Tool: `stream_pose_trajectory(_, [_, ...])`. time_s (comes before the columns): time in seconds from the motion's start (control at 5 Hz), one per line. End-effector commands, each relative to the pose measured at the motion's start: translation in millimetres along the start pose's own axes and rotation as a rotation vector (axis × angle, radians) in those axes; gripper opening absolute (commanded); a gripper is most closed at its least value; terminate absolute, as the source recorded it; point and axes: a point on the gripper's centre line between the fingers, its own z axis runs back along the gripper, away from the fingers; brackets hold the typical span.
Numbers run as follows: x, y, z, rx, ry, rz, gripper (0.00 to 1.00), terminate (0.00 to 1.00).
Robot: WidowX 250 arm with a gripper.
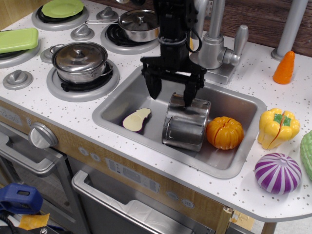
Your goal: Flip pot upright in sink
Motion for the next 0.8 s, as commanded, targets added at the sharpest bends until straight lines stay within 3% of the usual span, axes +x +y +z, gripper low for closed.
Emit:
stream_pose_trajectory(0.0, [8,12,18,-0.196,-0.137,0.083,1.0,0.0])
stream_pose_trajectory(0.6, [6,4,6,-0.403,-0.244,0.136,1.0,0.0])
